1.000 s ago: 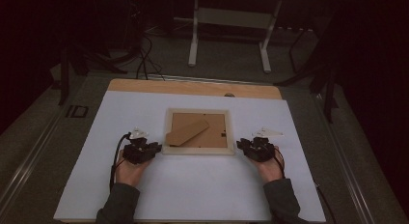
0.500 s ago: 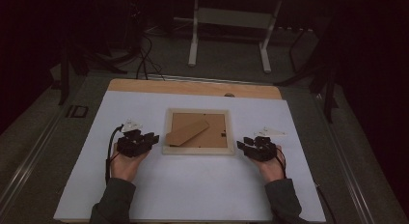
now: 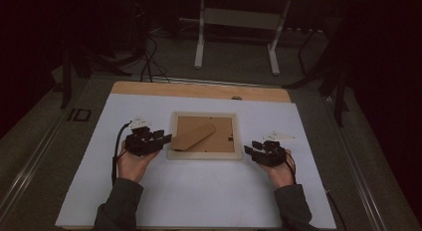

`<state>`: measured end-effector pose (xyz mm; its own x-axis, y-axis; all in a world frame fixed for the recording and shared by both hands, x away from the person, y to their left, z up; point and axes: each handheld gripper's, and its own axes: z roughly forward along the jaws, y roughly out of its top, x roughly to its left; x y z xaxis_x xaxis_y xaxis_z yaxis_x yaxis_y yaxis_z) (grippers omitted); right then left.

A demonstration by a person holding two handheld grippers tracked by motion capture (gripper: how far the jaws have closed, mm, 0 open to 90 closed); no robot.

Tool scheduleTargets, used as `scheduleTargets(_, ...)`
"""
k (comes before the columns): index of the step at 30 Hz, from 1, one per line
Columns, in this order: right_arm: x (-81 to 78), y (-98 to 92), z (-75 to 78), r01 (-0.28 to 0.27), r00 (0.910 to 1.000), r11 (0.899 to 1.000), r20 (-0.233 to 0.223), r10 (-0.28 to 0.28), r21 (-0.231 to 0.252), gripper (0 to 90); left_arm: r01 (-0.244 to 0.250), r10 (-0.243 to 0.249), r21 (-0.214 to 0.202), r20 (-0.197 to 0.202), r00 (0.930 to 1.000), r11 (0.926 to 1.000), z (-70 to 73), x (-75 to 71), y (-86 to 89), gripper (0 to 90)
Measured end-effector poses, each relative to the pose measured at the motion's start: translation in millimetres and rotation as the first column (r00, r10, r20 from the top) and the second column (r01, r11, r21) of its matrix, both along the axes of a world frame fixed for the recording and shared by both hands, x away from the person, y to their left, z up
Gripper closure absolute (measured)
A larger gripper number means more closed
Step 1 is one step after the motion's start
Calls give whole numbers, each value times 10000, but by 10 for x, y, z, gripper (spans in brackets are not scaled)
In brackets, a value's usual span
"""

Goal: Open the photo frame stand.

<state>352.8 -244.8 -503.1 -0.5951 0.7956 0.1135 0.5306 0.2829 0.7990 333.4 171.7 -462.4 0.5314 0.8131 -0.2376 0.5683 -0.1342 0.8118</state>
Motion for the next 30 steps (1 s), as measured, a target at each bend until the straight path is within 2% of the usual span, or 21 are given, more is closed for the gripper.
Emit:
scheduleTargets(8, 3, 6, -16, -24, 10000, 10000, -66, 24, 13, 540, 548, -548, -38, -6, 9985, 9985, 114, 112, -93, 564)
scheduleTargets(10, 3, 6, -15, -37, 10000, 10000, -86, 37, 27, 537, 812, -813, -108, -97, 9966, 9966, 127, 142, -111, 571)
scheduleTargets(14, 2, 7, -19, -71, 9999, 10000, -92, 72, 15, 536, 982, -983, -78, -147, 9950, 9951, 122, 203, -148, 569)
scheduleTargets(22, -6, -1, -10, -101, 9999, 9999, -93, 102, 34, 533, 886, -885, 45, -295, 9956, 9961, 103, 304, -196, 567)
scheduleTargets(25, -7, 0, -10, -111, 9999, 9999, -99, 112, 51, 532, 859, -855, 182, -203, 9961, 9961, 86, 324, -216, 566)
scheduleTargets(30, -7, 13, -20, -144, 9998, 9999, -128, 144, 27, 530, 980, -967, 304, -417, 9944, 9947, 34, 387, -223, 544)
